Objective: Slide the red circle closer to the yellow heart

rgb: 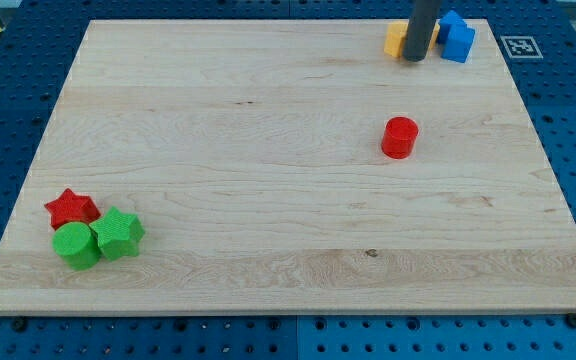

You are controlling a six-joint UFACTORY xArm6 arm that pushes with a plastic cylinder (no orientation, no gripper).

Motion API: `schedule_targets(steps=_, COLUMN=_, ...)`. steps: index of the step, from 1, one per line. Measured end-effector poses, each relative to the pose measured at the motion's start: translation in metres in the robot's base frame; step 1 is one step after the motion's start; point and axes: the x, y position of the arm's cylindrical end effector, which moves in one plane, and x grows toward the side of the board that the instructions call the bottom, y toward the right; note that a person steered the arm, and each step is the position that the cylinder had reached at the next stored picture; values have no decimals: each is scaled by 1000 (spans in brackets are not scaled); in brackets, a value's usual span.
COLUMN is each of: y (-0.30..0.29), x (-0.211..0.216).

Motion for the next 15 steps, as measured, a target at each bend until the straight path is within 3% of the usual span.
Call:
schedule_targets(steps=2, y=22, x=5)
schedule_targets(steps=4, y=22, x=78)
schedule_targets(steps=6, y=12, x=180)
schedule_targets(steps=7, y=-11, x=205)
schedule_targets(steps=8, y=-54, x=203)
schedule_targets(steps=11, y=-62, x=125)
schedule_targets(steps=12, y=-36, x=101)
schedule_targets(steps=15, y=48, x=105)
